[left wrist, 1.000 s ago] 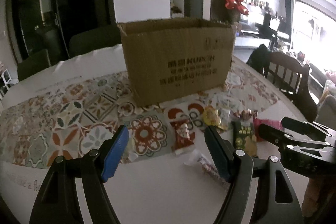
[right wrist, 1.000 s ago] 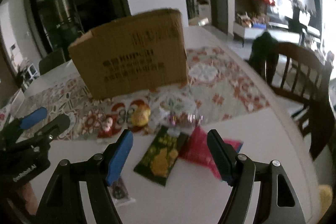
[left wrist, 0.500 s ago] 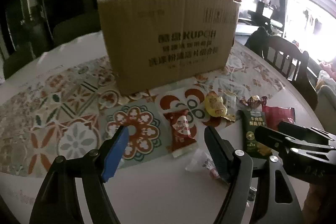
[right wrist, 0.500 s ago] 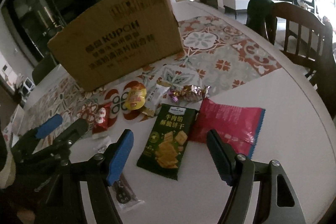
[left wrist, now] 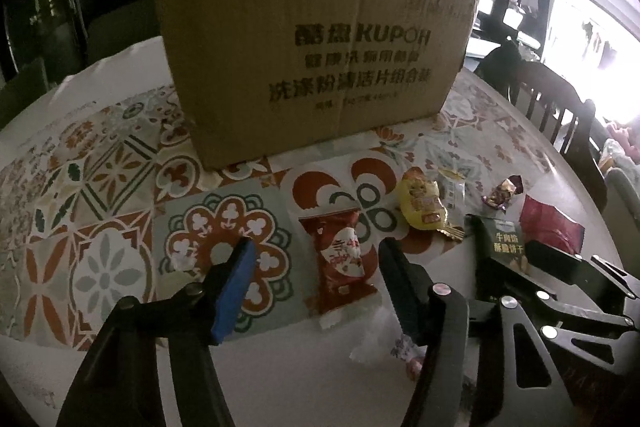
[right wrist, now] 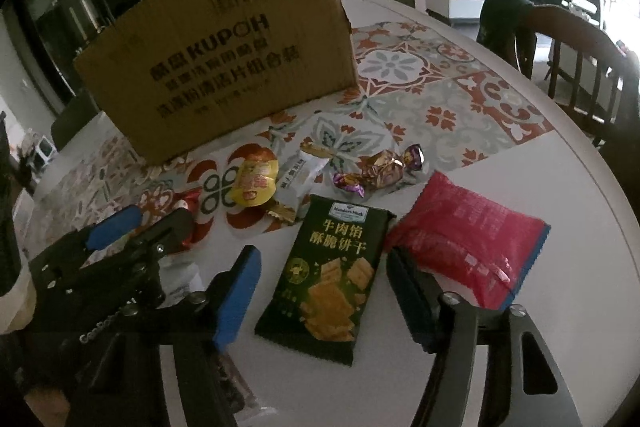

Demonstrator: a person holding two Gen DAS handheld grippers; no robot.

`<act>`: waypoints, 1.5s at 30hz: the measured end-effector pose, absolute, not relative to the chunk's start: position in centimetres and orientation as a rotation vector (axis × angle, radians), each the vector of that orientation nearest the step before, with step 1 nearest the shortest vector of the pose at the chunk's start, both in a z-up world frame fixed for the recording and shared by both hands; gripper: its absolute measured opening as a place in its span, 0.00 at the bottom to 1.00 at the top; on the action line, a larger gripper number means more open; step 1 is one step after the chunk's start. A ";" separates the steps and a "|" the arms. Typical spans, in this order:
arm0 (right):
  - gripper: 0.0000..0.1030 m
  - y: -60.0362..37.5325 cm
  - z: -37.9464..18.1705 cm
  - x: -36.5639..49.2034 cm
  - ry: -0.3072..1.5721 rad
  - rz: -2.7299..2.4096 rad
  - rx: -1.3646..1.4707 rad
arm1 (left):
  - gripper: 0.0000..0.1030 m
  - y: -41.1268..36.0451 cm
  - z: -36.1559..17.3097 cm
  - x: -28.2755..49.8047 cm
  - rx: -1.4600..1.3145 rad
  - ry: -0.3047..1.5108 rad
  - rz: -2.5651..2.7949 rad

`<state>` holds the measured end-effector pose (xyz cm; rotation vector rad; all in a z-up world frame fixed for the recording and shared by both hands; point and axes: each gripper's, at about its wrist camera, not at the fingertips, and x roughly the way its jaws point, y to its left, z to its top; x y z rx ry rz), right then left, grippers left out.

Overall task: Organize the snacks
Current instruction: 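Grasp the red candy pack with left tool while right tool grasps the green cracker pack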

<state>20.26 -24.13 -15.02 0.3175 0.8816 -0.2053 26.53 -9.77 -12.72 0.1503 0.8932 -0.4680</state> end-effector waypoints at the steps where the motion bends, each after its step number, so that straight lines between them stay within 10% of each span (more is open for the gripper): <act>1: 0.62 -24.1 -15.0 20.3 0.882 -0.205 0.317 | 0.58 -9.9 -12.8 26.6 0.154 0.896 -0.466; 18: 0.32 -23.2 -14.9 20.7 0.847 -0.185 0.219 | 0.23 -10.9 -13.3 26.4 0.175 0.908 -0.475; 31: 0.50 -23.1 -15.1 21.1 0.882 -0.117 0.270 | 0.22 -8.7 -11.8 24.3 0.180 0.855 -0.418; 45: 0.45 -20.2 -15.7 21.9 0.866 -0.181 0.065 | 0.22 -7.4 -11.5 23.7 0.133 0.852 -0.417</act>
